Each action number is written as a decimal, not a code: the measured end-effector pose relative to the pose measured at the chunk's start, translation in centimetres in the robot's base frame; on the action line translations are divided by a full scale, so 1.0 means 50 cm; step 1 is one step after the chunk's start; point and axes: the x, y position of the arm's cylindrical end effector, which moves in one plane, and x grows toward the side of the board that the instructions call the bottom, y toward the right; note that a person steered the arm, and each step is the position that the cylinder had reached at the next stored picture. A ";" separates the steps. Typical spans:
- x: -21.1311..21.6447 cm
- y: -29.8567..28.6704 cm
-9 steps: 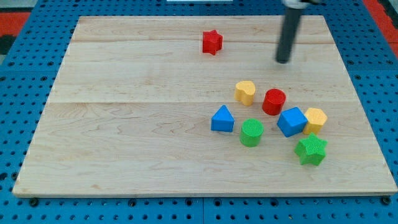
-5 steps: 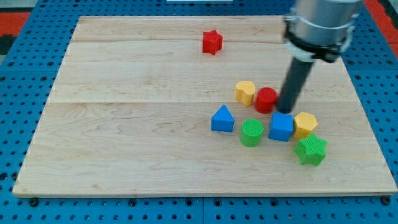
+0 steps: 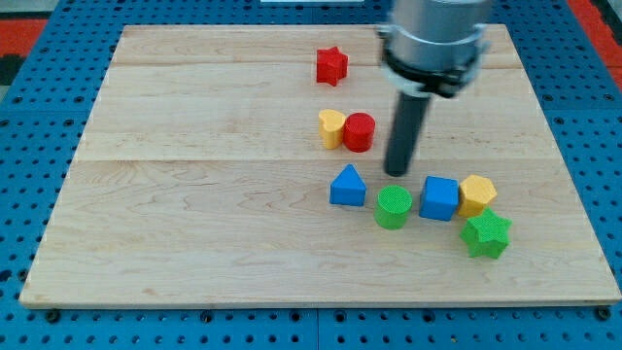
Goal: Slide the red circle into the red star
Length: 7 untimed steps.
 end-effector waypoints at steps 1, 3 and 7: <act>-0.084 -0.063; -0.227 -0.061; -0.289 -0.031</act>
